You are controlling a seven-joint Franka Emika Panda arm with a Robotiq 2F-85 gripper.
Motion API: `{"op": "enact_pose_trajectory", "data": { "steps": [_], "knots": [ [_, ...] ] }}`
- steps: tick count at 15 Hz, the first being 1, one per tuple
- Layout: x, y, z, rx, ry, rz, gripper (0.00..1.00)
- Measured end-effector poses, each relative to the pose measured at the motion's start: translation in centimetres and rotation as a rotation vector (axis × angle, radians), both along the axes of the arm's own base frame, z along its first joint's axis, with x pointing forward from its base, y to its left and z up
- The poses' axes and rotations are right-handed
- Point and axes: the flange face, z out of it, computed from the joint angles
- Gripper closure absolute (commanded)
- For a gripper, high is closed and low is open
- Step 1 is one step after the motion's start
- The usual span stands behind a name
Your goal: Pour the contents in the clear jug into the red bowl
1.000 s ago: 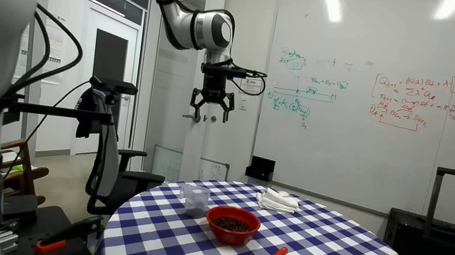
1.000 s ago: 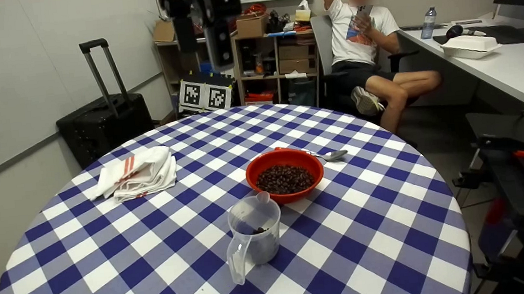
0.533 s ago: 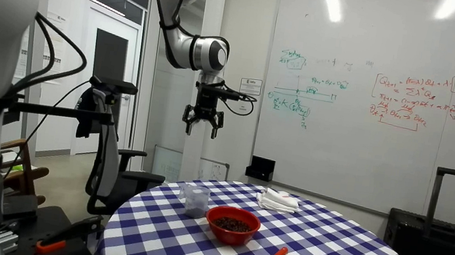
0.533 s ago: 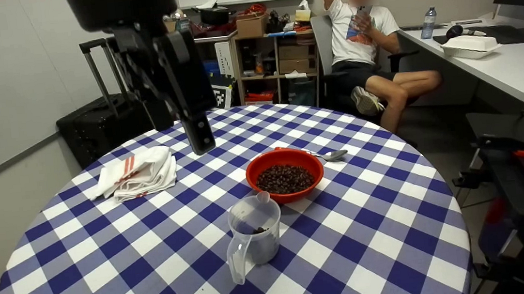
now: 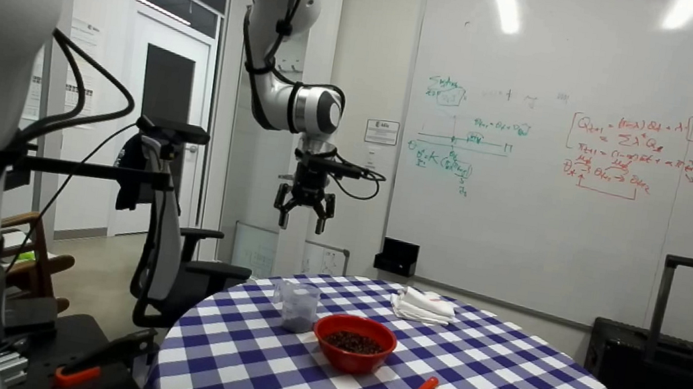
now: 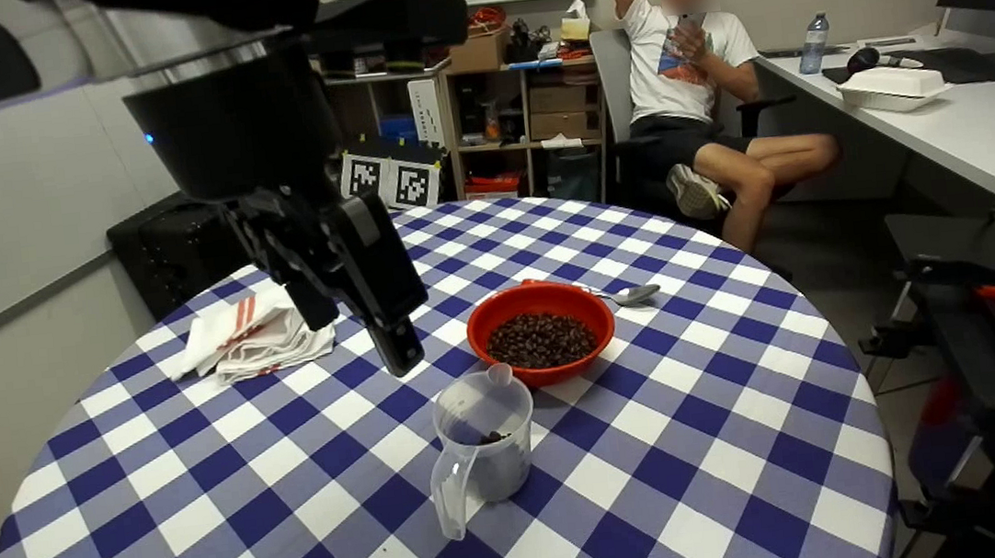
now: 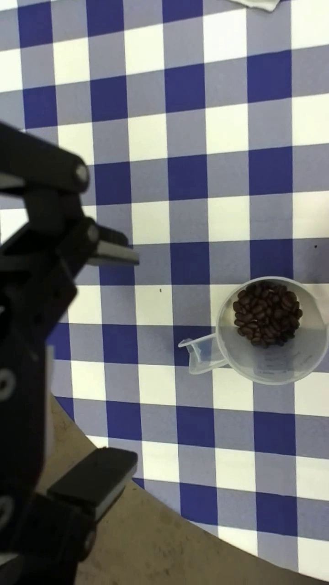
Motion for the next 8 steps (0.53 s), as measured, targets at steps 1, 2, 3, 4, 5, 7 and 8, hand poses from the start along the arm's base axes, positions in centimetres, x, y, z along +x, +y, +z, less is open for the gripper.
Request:
{"op": "enact_pose_trajectory", "data": {
  "steps": [1, 2, 3, 4, 5, 7, 8],
  "knots": [
    [0.0, 0.2, -0.4, 0.003, 0.007, 0.016, 0.00],
    [0.0, 0.5, -0.8, 0.006, 0.014, 0.032, 0.00],
    [-0.2, 0.7, -1.2, 0.010, 0.021, 0.048, 0.00],
    [-0.3, 1.0, -1.5, 0.013, 0.027, 0.061, 0.00],
    [-0.5, 1.4, -1.8, 0.015, 0.033, 0.072, 0.00],
    [-0.8, 1.8, -2.5, 0.018, 0.044, 0.082, 0.00],
    [-0.9, 1.9, -2.9, 0.017, 0.050, 0.084, 0.00]
  ]
}}
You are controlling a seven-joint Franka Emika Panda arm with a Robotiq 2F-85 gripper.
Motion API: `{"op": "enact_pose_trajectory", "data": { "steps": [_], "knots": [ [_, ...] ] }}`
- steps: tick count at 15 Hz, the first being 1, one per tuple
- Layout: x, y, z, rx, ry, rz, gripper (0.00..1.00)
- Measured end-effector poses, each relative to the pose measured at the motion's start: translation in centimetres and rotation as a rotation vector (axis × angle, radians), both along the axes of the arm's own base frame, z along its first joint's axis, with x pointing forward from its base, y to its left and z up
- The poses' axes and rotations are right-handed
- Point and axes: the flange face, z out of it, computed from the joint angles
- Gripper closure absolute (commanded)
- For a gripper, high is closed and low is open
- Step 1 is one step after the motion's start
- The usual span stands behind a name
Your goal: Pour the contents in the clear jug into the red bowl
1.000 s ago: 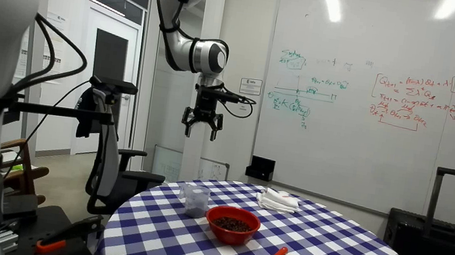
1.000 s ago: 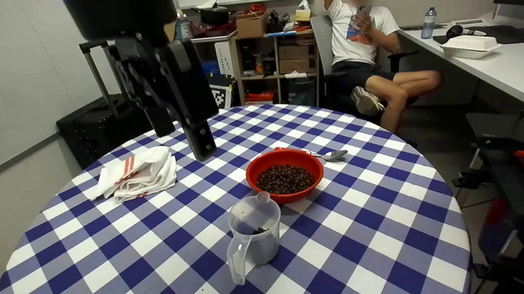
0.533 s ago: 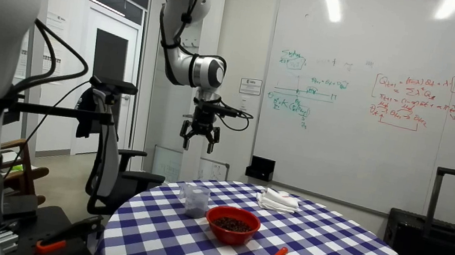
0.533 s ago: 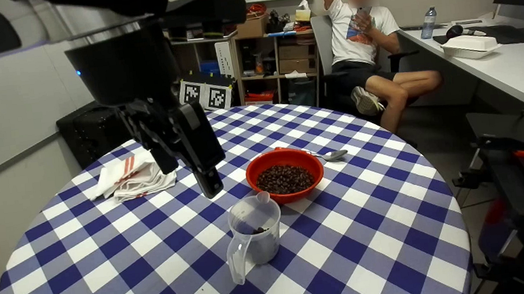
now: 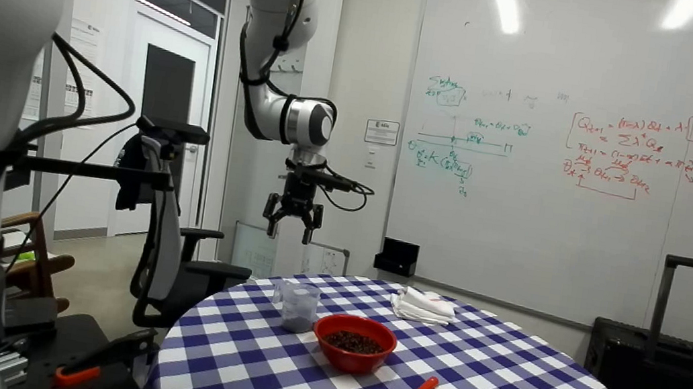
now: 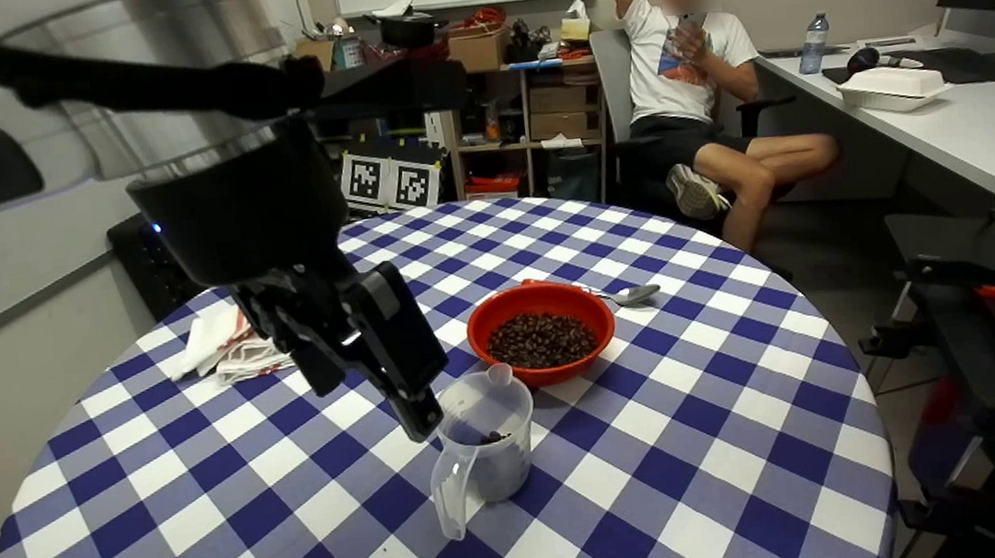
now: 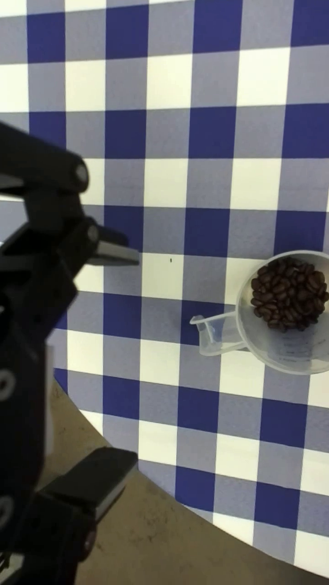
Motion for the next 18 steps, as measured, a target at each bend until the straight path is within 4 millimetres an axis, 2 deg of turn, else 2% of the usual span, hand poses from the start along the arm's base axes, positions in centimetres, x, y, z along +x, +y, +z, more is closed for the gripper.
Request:
{"op": "enact_pose_trajectory", "data": {
  "steps": [10, 18],
  "knots": [
    [-1.9, 0.6, -7.3, -0.015, 0.078, 0.025, 0.00],
    [-1.9, -0.8, -9.9, -0.058, 0.083, 0.047, 0.01]
  ]
}}
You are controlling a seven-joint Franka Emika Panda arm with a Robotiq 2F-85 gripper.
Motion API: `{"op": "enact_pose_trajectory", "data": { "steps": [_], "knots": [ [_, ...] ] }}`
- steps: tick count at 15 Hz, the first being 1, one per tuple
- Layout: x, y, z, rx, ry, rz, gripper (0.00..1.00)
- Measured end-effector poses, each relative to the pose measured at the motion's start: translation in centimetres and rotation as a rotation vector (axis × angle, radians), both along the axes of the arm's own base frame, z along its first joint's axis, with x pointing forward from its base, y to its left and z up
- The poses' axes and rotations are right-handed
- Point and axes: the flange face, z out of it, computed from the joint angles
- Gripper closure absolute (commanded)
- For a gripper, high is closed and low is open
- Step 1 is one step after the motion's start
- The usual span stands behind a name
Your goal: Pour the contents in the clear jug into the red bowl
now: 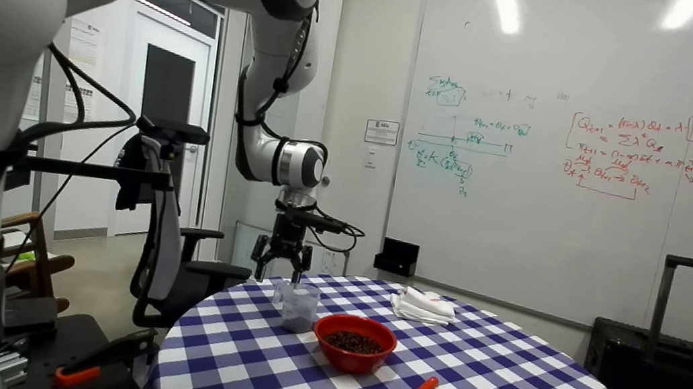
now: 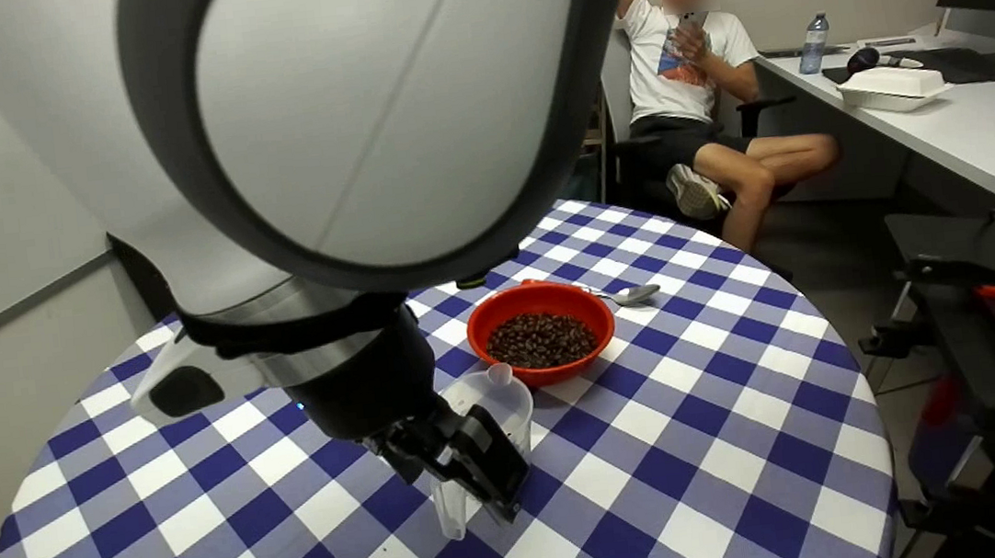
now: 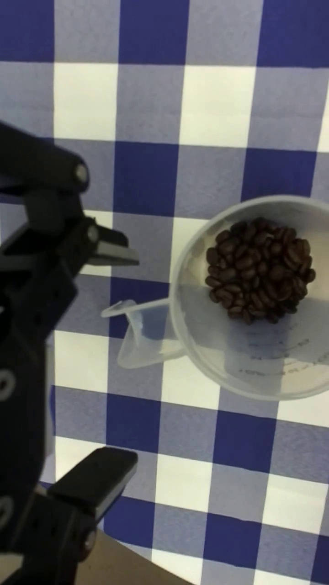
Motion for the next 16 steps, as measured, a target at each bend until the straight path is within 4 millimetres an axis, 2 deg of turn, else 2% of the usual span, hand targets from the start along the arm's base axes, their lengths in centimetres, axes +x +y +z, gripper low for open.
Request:
{"op": "enact_pose_trajectory", "data": {
  "steps": [1, 2, 3, 11, 12, 16],
  "knots": [
    [0.1, -0.2, -0.2, -0.004, -0.001, 0.001, 0.06],
    [0.1, -0.4, -0.2, -0.006, -0.002, 0.001, 0.26],
    [0.2, -0.5, -0.3, -0.008, -0.004, 0.000, 0.31],
    [0.9, -1.0, 0.1, -0.015, -0.022, 0.003, 0.92],
    [1.0, -1.0, 0.2, -0.015, -0.025, 0.004, 0.96],
    [1.3, -0.9, 0.5, -0.013, -0.032, 0.004, 0.93]
  ]
}}
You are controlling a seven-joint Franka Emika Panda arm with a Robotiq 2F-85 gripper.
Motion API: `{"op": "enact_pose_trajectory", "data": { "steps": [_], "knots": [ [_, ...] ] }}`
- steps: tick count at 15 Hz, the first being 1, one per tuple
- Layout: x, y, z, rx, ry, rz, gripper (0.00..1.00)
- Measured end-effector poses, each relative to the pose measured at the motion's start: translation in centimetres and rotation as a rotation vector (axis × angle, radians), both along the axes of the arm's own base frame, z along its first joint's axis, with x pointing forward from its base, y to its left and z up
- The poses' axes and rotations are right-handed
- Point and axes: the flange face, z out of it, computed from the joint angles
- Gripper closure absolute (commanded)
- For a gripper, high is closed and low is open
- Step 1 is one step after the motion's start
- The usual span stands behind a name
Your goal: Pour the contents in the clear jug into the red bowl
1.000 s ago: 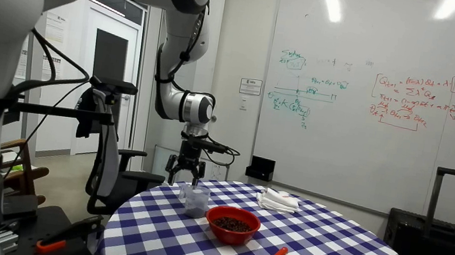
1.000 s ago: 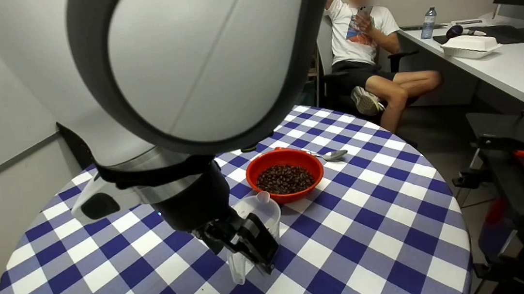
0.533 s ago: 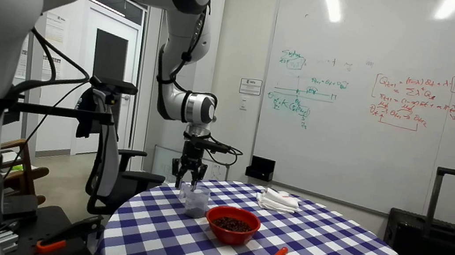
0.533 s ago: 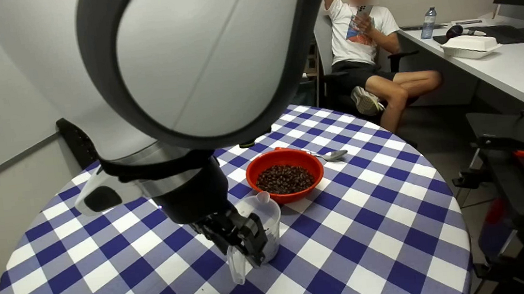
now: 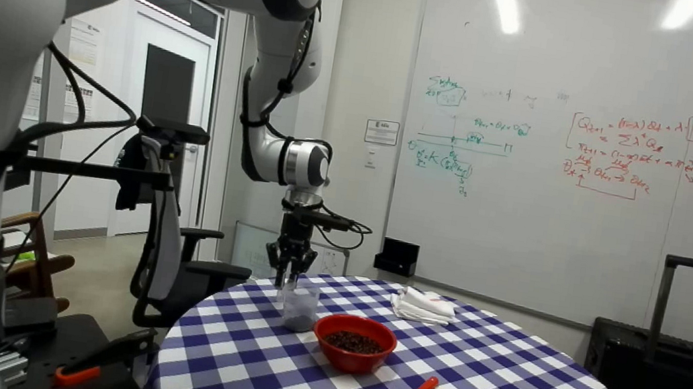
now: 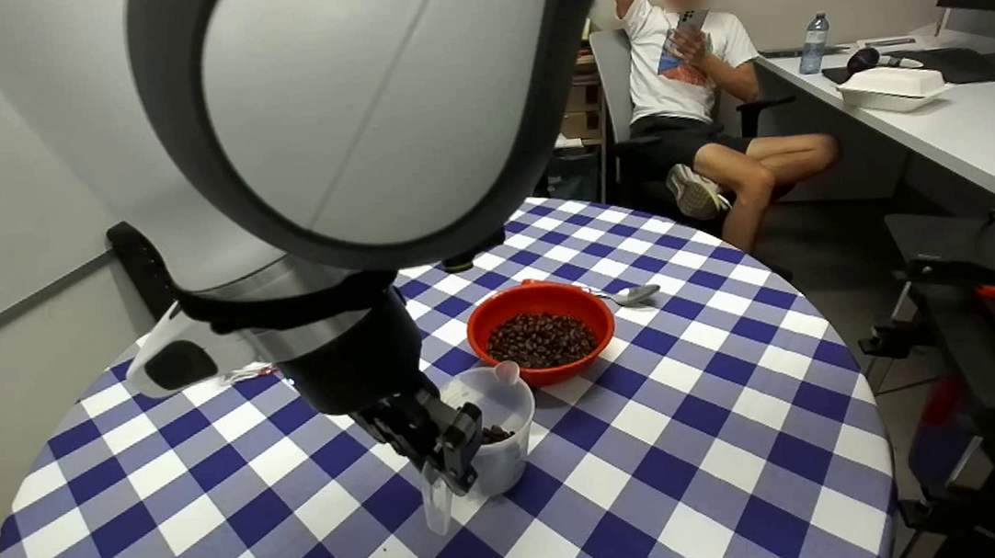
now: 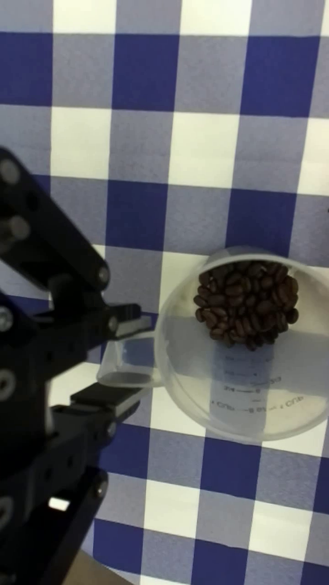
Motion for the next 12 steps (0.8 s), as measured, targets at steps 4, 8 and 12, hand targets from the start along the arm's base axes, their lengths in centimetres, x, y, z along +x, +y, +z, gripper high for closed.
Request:
{"op": "enact_pose_trajectory", "data": {
  "steps": [4, 8, 12],
  "knots": [
    [0.8, 0.5, 1.3, 0.022, -0.021, 0.009, 0.93],
    [2.1, 0.4, 4.5, 0.108, -0.032, 0.035, 0.93],
    [3.4, -1.7, 7.9, 0.185, -0.032, 0.016, 0.93]
  ]
}}
